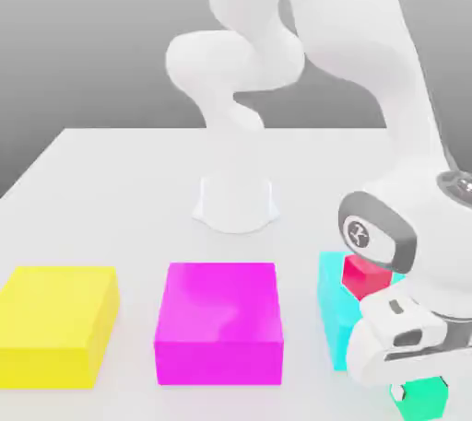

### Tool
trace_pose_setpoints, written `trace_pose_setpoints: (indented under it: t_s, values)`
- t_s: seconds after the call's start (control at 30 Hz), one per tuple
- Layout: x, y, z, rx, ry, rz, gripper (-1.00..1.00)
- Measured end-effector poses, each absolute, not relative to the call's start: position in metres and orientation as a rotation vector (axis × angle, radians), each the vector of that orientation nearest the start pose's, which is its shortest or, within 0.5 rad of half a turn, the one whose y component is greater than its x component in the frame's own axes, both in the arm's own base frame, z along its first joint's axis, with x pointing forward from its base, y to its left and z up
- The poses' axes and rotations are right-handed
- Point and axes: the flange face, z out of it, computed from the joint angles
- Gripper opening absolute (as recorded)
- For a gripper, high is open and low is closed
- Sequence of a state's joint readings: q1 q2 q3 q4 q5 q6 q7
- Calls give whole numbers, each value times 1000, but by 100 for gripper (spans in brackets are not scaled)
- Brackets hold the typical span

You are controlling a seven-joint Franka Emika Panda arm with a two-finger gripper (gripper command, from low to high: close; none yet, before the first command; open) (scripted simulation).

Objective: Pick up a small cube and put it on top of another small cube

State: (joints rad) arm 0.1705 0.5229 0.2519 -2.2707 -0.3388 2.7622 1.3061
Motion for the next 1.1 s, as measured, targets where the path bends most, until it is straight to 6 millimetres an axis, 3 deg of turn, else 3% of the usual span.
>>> trace_pose_setpoints:
  t_s: [0.17,0.23,0.4,0.53,0.63,0.8,1.1]
  values:
    - [477,228,196,-2979,946,-24,-100]
    - [469,241,220,-2941,978,-51,-100]
    - [396,296,258,-2846,1119,-48,-100]
    - [317,336,276,-2788,1205,-41,-100]
    - [272,336,273,-2734,1362,-23,-100]
    - [216,309,251,-2608,1716,-5,-100]
    - [214,301,238,-2553,1799,-27,-100]
